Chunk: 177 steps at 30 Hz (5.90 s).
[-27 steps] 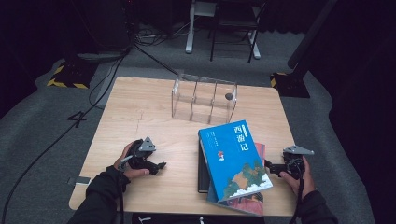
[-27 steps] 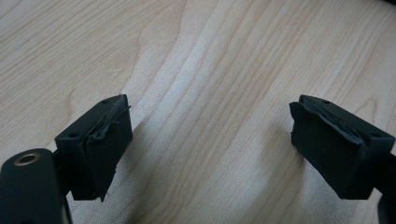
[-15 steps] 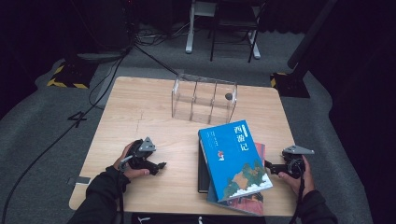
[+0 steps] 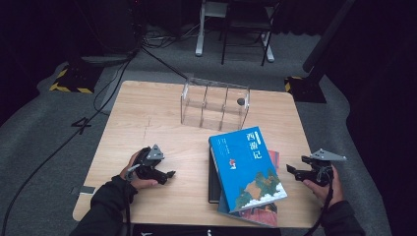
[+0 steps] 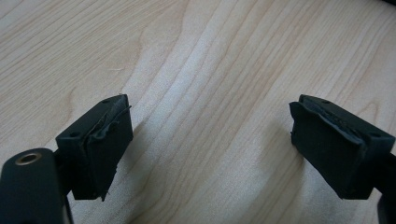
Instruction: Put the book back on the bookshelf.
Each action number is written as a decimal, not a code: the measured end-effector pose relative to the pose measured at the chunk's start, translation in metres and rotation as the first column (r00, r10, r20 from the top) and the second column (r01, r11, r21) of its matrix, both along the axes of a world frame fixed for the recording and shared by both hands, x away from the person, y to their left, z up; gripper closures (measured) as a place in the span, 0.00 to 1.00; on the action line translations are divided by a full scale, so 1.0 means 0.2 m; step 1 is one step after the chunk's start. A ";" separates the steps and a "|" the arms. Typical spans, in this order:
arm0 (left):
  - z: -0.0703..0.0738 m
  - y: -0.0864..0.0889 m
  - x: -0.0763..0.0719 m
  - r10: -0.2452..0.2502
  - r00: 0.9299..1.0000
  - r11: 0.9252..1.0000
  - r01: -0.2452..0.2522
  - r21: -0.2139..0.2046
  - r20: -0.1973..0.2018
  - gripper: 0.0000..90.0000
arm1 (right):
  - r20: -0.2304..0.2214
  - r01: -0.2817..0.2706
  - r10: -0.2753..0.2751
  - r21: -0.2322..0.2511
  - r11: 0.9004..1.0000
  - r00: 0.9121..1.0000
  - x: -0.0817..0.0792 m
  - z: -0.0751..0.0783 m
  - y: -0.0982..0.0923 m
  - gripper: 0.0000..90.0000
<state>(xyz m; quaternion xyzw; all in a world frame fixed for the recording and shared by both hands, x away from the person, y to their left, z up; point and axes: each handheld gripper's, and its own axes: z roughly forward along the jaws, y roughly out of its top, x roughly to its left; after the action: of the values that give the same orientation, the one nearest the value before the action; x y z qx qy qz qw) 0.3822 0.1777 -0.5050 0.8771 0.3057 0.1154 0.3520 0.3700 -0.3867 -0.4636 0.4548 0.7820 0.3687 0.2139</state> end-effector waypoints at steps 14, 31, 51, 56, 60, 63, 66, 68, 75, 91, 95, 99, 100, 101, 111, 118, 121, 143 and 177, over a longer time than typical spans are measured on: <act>0.00 -0.02 0.00 -0.003 1.000 1.000 0.003 0.001 0.000 0.14 | 0.066 -0.187 0.182 0.079 0.979 0.981 -0.14 0.26 0.09 0.26; 0.00 -0.03 0.00 0.009 1.000 1.000 -0.009 -0.002 -0.002 0.14 | 0.005 -0.388 0.388 0.016 0.922 0.922 -0.20 0.26 0.33 0.24; 0.01 -0.06 0.00 0.030 1.000 0.999 -0.030 0.010 -0.009 0.14 | -0.117 -0.458 0.480 0.175 0.871 0.869 -0.11 0.20 0.37 0.11; 0.03 -0.13 0.01 0.009 1.000 0.999 -0.008 0.038 -0.030 0.18 | -0.134 -0.501 0.535 0.219 0.837 0.834 -0.07 0.19 0.36 0.17; 0.06 -0.22 0.01 -0.035 0.999 0.998 0.035 0.046 -0.015 0.22 | -0.143 -0.506 0.540 0.217 0.835 0.830 -0.07 0.19 0.37 0.17; 0.10 -0.28 0.02 -0.053 0.999 0.999 0.053 0.010 0.007 0.24 | -0.142 -0.515 0.545 0.203 0.833 0.826 -0.07 0.20 0.37 0.17; 0.14 -0.33 0.04 -0.061 0.998 0.998 0.061 -0.016 0.032 0.26 | -0.138 -0.514 0.540 0.183 0.838 0.831 -0.08 0.21 0.38 0.16; 0.17 -0.37 0.06 -0.076 0.996 0.997 0.077 -0.020 0.050 0.26 | -0.133 -0.514 0.537 0.175 0.840 0.833 -0.08 0.21 0.39 0.16; 0.22 -0.48 0.12 -0.101 0.991 0.994 0.105 -0.040 0.085 0.28 | -0.123 -0.487 0.503 0.138 0.862 0.856 -0.11 0.23 0.42 0.16; 0.20 -0.61 0.19 -0.108 0.986 0.994 0.110 -0.013 0.131 0.30 | -0.128 -0.536 0.549 0.122 0.835 0.826 -0.14 0.24 0.43 0.16; 0.19 -0.62 0.20 -0.098 0.986 0.995 0.101 -0.010 0.137 0.30 | -0.131 -0.551 0.566 0.133 0.824 0.814 -0.12 0.24 0.42 0.17; 0.18 -0.63 0.22 -0.102 0.984 0.995 0.104 -0.004 0.144 0.32 | -0.141 -0.563 0.582 0.154 0.812 0.801 -0.09 0.24 0.42 0.18; 0.18 -0.63 0.22 -0.102 0.985 0.995 0.103 -0.002 0.142 0.33 | -0.138 -0.559 0.579 0.160 0.814 0.804 -0.08 0.23 0.42 0.17; 0.18 -0.63 0.22 -0.101 0.984 0.995 0.103 -0.002 0.144 0.33 | -0.137 -0.553 0.573 0.157 0.818 0.808 -0.06 0.23 0.43 0.17; 0.17 -0.62 0.24 -0.086 0.986 0.996 0.089 -0.016 0.144 0.39 | -0.133 -0.558 0.574 0.142 0.818 0.808 0.07 0.27 0.49 0.18; 0.17 -0.62 0.24 -0.082 0.987 0.996 0.086 -0.022 0.138 0.40 | -0.136 -0.588 0.606 0.151 0.795 0.784 0.12 0.30 0.56 0.26; 0.17 -0.62 0.24 -0.086 0.988 0.995 0.091 -0.033 0.129 0.41 | -0.134 -0.597 0.616 0.156 0.787 0.777 0.14 0.31 0.59 0.33; 0.26 -0.58 0.28 -0.189 0.975 0.973 0.202 -0.111 0.118 0.83 | -0.038 -0.615 0.632 0.187 0.766 0.774 0.15 0.32 0.65 0.77; 0.50 -0.59 0.37 -0.167 0.967 0.953 0.209 -0.220 0.194 1.00 | 0.098 -0.610 0.603 0.133 0.781 0.792 0.17 0.46 0.70 0.79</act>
<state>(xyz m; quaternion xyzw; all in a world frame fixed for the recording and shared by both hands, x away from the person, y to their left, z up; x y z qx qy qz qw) 0.4555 0.0601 -0.4048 0.8402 0.2004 0.1193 0.4895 0.4034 -0.2458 -0.3725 0.1852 0.8493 0.4898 0.0670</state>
